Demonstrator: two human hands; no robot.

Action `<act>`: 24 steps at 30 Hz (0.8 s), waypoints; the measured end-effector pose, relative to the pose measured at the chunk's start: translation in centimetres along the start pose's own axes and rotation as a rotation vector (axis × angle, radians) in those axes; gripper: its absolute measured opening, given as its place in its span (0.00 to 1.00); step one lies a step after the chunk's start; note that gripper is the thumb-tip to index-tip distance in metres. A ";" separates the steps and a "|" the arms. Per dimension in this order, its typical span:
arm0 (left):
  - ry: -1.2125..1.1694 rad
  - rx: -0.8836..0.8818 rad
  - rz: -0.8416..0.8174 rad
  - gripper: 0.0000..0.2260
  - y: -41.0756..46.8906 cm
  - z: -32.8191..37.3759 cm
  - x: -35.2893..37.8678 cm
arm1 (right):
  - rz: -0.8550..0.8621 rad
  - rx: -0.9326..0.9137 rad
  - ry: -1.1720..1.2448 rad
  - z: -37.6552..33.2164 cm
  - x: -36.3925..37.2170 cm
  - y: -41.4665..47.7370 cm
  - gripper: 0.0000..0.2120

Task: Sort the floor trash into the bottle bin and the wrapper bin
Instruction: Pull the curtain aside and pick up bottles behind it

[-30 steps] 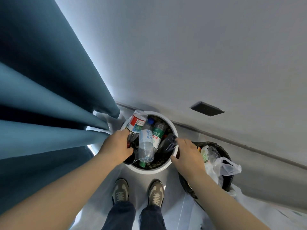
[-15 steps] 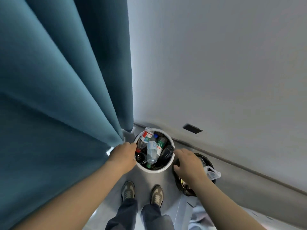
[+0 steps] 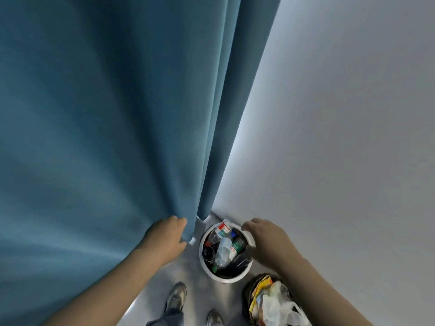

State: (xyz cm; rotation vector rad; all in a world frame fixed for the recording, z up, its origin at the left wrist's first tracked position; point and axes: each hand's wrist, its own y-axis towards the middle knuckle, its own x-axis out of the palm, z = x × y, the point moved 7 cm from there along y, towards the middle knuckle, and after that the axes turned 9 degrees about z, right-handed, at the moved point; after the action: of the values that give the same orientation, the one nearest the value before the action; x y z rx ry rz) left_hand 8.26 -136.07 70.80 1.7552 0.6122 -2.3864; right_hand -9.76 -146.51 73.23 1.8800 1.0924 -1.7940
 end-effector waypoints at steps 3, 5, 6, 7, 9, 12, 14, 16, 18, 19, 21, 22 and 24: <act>-0.040 -0.107 0.105 0.11 -2.2 0.3 -2.2 | 0.024 -0.131 -0.013 -1.1 -3.1 0.0 0.20; -0.069 -0.191 0.146 0.11 -4.2 0.3 -3.2 | 0.016 -0.217 -0.016 -2.3 -4.8 0.0 0.20; -0.070 -0.230 0.161 0.12 -5.2 0.5 -3.4 | 0.017 -0.262 -0.018 -2.8 -5.4 0.0 0.19; -0.072 -0.271 0.170 0.12 -6.2 0.6 -3.5 | 0.020 -0.310 -0.021 -3.5 -6.0 0.0 0.19; -0.079 -0.350 0.191 0.12 -8.2 0.6 -3.6 | 0.030 -0.405 -0.038 -4.9 -7.1 0.0 0.19; -0.091 -0.473 0.234 0.12 -11.3 0.2 -3.7 | 0.043 -0.528 -0.069 -7.6 -7.7 -0.1 0.16; -0.094 -0.554 0.260 0.15 -13.7 -0.5 -3.7 | 0.035 -0.600 -0.096 -9.5 -7.4 -0.3 0.16; -0.110 -0.625 0.281 0.14 -16.2 -1.4 -3.4 | 0.004 -0.671 -0.112 -11.6 -6.9 -0.7 0.17; -0.145 -0.693 0.315 0.11 -18.7 -2.4 -3.0 | -0.027 -0.744 -0.133 -14.0 -6.2 -1.2 0.17; -0.156 -0.726 0.339 0.10 -19.9 -2.8 -2.9 | -0.038 -0.783 -0.144 -15.3 -5.8 -1.6 0.17; -0.173 -0.798 0.362 0.12 -22.4 -3.6 -2.4 | -0.059 -0.857 -0.165 -17.8 -4.8 -2.5 0.18; -0.172 -0.834 0.360 0.13 -23.7 -3.9 -2.1 | -0.064 -0.893 -0.177 -19.2 -4.3 -3.0 0.19; -0.180 -0.909 0.356 0.14 -26.4 -4.5 -1.4 | -0.072 -0.963 -0.201 -22.0 -3.2 -4.4 0.18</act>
State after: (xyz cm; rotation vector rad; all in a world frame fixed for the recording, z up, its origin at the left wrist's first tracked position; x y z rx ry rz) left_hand 4.13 -110.45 77.63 1.1112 1.0287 -1.5895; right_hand 2.95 -129.37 80.96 1.0622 1.5609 -1.0970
